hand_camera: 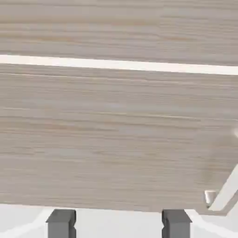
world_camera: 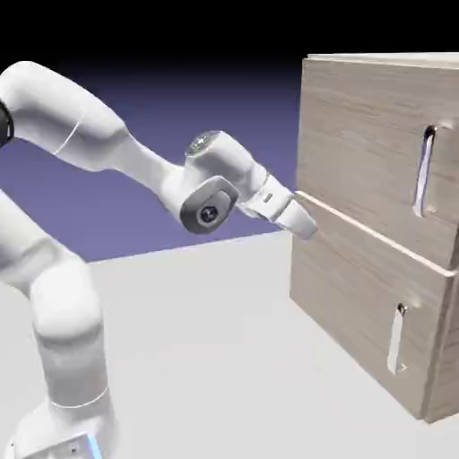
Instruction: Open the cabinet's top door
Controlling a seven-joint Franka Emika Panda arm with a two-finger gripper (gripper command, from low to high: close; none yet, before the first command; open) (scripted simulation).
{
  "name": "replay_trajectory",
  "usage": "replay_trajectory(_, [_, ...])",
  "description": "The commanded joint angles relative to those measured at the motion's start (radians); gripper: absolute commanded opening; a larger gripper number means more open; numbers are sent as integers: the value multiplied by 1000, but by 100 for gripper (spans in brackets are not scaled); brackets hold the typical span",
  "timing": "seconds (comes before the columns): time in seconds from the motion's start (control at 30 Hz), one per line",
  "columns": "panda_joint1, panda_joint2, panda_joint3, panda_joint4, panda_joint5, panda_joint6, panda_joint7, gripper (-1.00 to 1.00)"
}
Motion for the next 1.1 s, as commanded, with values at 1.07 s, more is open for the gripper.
replay_trajectory(1.07, [560,-178,-615,364,-1435,-17,1031,0])
